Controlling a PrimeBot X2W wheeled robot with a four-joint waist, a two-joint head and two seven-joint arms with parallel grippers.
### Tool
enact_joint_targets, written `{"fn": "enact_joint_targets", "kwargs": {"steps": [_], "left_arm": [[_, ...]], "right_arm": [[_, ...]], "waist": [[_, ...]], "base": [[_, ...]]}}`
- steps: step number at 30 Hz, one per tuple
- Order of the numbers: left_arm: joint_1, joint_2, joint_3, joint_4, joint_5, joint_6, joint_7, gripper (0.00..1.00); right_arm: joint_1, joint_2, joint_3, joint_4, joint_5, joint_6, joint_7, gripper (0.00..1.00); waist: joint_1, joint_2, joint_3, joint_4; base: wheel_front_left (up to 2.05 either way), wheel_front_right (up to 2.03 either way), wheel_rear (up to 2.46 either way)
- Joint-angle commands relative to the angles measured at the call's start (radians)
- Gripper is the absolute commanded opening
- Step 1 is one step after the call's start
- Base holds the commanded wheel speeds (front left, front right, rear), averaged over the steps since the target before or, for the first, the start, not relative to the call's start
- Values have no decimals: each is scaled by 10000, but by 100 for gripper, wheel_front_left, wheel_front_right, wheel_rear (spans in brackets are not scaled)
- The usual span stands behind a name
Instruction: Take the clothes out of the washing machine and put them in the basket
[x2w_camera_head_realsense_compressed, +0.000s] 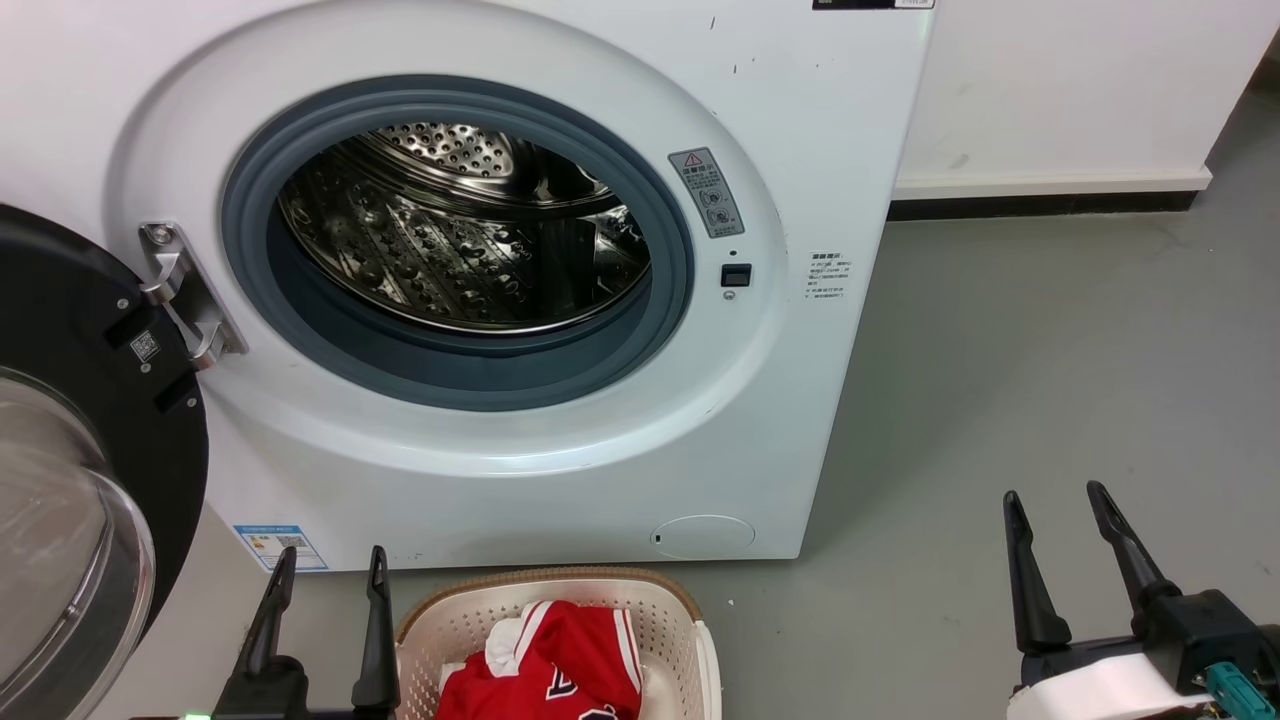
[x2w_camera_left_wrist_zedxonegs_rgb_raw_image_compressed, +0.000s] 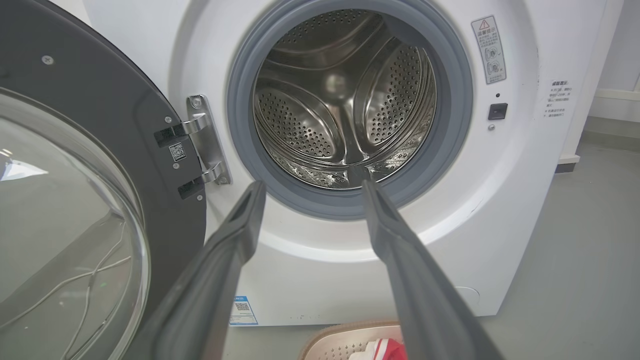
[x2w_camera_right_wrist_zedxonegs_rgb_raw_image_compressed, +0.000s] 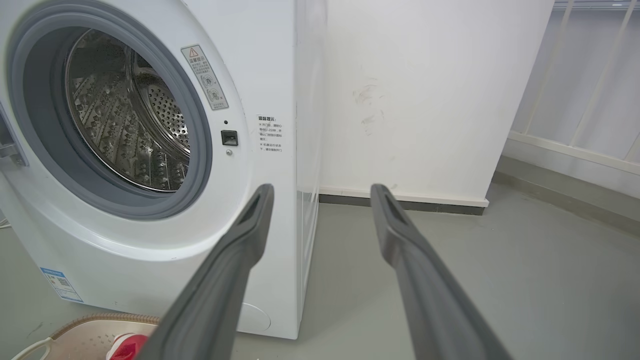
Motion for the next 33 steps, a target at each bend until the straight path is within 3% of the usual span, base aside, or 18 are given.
{"fn": "enact_joint_targets", "kwargs": {"steps": [1, 3, 4, 7, 33], "left_arm": [[-88, -50, 62, -4, -39, -35, -23, 100], [-94, -94, 110, -35, -82, -96, -23, 100], [-3, -49, 59, 24, -67, -73, 3, 0], [55, -57, -4, 317, -116, -75, 13, 0], [-921, -153, 314, 1145, -5327, -665, 1134, 0]], "right_arm": [[-100, 14, 13, -9, -29, -14, -23, 100], [-114, 14, 8, -10, 1, -14, -23, 100], [-22, 0, 0, 31, 12, 0, 0, 0], [97, 4, 1, 289, 54, 2, 32, 0], [-524, -101, -98, 764, 5383, -1, 1139, 0]], "waist": [[0, -1, 2, -12], [0, -1, 2, -35], [1, -1, 2, -34], [1, -1, 3, -34], [1, -1, 43, -9]], "base": [[0, 0, 0], [0, 0, 0], [0, 0, 0], [0, 0, 0], [0, 0, 0]]}}
